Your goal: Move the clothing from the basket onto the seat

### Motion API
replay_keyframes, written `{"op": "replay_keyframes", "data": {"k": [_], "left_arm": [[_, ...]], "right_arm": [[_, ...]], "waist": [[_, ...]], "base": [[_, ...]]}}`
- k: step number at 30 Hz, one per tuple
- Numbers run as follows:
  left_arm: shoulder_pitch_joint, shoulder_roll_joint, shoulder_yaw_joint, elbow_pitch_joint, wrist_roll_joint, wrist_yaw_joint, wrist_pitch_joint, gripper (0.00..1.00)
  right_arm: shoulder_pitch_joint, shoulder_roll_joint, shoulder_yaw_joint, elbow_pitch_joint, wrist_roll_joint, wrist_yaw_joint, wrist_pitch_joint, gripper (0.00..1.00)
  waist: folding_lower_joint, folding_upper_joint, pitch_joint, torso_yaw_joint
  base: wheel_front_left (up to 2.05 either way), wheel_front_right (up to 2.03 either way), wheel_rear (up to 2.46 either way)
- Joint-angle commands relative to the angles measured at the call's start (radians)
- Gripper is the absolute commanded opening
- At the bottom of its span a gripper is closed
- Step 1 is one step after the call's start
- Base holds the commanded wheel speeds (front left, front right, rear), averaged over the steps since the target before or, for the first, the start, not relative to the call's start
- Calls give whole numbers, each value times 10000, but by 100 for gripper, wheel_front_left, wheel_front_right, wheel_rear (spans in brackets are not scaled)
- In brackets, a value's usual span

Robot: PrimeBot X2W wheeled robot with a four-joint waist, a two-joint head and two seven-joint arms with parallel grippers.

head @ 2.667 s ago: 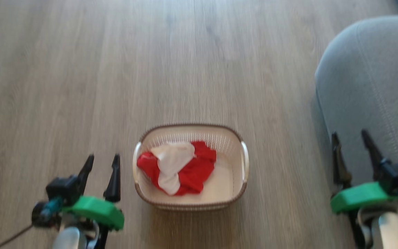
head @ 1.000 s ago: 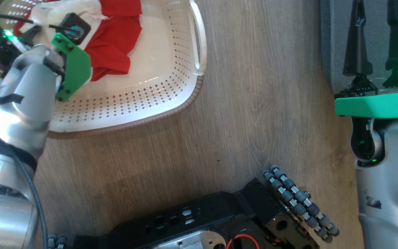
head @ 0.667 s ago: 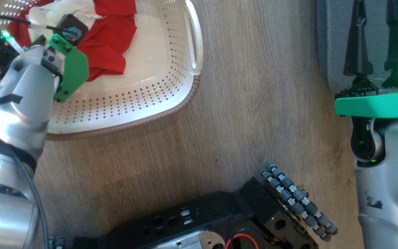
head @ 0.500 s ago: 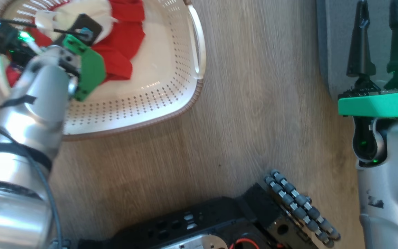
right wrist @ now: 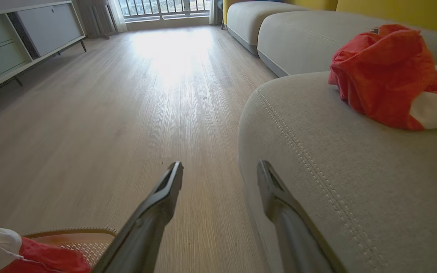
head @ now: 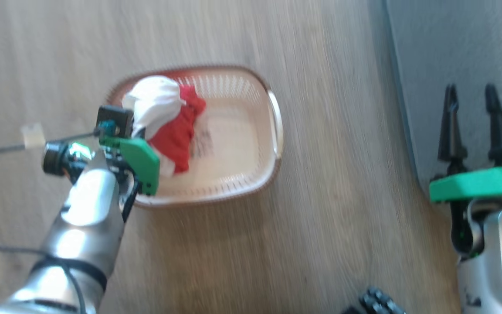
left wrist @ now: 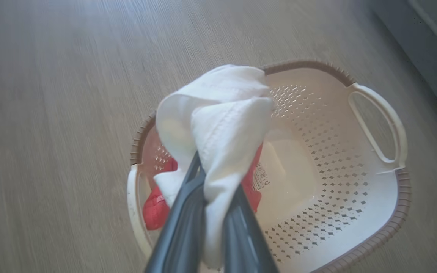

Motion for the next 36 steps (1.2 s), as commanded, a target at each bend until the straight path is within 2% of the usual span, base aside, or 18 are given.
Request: {"op": "replay_keyframes", "data": {"k": [1,8,17,23,36], "left_arm": [[397,189,385,-497,-214,-33,-128,0],[2431,273,1023,-2970,-795,-11,-136,0],[4833,542,1778,-5674,-1296,159,-138,0],[5665,748,1910,-6610,-1409,303,16,0],[6493,893,1804,-8324,-1540,591,849,0]], "right_arm": [[386,-47,133,-200,-119,-2,-93,100],[1326,-47,-92,-1,-423,-2,-93,100],[2391,-47,-195,48,-904,-2,-93,100],[2897,-47,-60,179,-1072,-2,-93,100],[2892,-47,477,537,-1431,-2,-93,100]], "waist": [[1,-1,-1752,774],[1,-1,-3426,1324],[1,-1,-4924,1671],[1,-1,-5455,1820],[1,-1,-5593,1885]], "base": [[0,0,0],[0,0,0],[0,0,0],[0,0,0],[0,0,0]]}}
